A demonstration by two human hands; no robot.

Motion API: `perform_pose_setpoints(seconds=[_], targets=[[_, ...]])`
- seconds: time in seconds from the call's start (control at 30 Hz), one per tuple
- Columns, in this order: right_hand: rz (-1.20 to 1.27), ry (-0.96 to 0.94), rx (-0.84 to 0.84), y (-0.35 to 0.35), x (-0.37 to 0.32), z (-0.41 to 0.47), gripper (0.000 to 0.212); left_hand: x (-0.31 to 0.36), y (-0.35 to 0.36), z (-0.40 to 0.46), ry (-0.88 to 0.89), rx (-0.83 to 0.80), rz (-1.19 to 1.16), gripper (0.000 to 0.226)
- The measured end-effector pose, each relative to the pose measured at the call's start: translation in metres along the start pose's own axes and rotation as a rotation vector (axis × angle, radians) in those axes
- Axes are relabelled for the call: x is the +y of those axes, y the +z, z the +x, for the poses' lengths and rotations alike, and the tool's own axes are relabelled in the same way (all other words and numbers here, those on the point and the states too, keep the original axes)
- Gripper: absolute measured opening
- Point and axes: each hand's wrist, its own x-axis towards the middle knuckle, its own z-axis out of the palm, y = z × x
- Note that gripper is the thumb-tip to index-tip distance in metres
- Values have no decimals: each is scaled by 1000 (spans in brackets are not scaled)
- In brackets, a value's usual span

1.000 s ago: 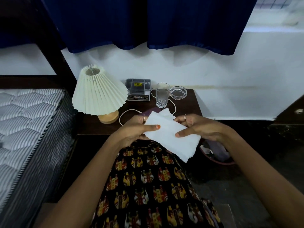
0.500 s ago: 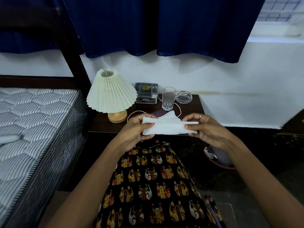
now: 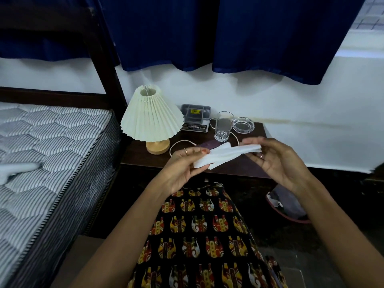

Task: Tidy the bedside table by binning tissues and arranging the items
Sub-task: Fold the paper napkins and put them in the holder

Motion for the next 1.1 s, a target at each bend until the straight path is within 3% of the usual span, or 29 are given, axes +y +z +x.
perform_pose_setpoints(seconds=[0.13, 0.27, 0.4, 0.67, 0.87, 1.1], targets=[[52, 58, 86, 14, 10, 13, 42, -5, -3, 11, 69, 44, -38, 18], [-2, 113, 105, 30, 29, 30, 31, -14, -6, 25, 108, 93, -72, 23], [-129, 45, 160, 39, 44, 58, 10, -24, -16, 41, 141, 151, -68, 32], [-521, -150, 385, 44, 2, 172, 16, -48, -45, 79, 83, 383, -44, 37], [-558, -268, 483, 40, -16, 264, 14, -64, -58, 96, 55, 382, -34, 30], [-592, -229, 541, 25, 0, 316, 18, -67, -64, 105, 48, 350, 30, 28]])
